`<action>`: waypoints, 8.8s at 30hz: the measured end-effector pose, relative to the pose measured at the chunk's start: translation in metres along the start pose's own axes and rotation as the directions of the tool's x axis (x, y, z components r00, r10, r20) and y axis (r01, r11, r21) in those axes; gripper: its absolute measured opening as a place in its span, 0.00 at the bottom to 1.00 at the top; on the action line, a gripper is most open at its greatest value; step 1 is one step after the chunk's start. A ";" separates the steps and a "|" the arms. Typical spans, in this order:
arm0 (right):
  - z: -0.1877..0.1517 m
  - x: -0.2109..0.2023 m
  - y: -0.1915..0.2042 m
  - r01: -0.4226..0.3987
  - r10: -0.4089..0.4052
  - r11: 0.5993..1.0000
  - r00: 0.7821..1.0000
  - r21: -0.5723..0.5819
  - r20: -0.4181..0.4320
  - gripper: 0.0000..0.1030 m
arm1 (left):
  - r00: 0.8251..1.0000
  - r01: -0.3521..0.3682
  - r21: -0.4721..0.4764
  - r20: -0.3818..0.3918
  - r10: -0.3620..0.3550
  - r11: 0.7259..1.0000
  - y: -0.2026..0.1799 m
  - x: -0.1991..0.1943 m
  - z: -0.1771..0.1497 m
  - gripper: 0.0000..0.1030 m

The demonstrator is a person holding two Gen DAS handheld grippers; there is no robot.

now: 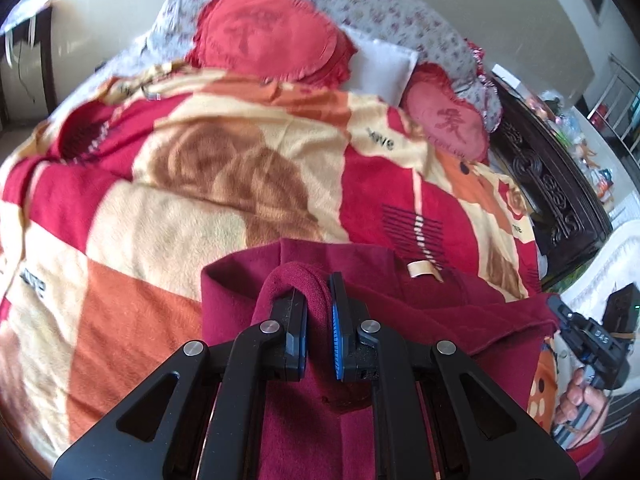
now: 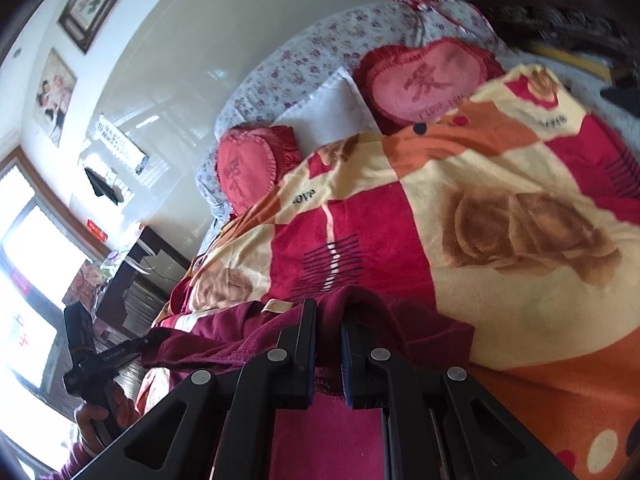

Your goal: Fold small clothes

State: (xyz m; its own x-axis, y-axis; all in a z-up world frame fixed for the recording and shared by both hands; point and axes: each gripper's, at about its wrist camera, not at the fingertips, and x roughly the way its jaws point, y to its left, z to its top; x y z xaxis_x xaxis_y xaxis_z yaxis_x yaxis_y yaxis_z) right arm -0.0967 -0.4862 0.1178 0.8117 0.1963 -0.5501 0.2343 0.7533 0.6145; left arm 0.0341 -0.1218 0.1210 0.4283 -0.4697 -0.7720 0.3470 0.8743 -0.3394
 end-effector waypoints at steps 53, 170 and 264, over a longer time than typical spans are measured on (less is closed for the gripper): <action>0.010 0.098 -0.006 0.275 -0.286 0.956 0.952 -0.104 -0.109 0.44 | 0.983 -0.180 -0.055 -0.051 0.177 0.982 0.015 0.066 0.022 0.66; -0.123 0.224 0.271 -0.038 -0.162 0.865 0.923 -0.500 -0.350 0.16 | 0.997 0.018 -0.189 -0.069 -0.032 0.982 0.095 -0.050 -0.150 0.66; -0.019 0.106 0.194 -0.066 -0.019 0.940 0.970 -0.335 -0.244 0.19 | 0.984 0.177 0.171 -0.011 -0.178 0.969 -0.081 -0.051 -0.095 0.28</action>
State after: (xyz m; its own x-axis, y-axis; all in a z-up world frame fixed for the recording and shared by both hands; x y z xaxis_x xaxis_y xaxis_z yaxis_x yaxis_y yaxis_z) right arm 0.0248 -0.3068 0.1679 0.6524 0.3291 -0.6827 -0.0128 0.9055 0.4243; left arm -0.0953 -0.1564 0.1368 0.3502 -0.6165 -0.7052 0.5551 0.7430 -0.3739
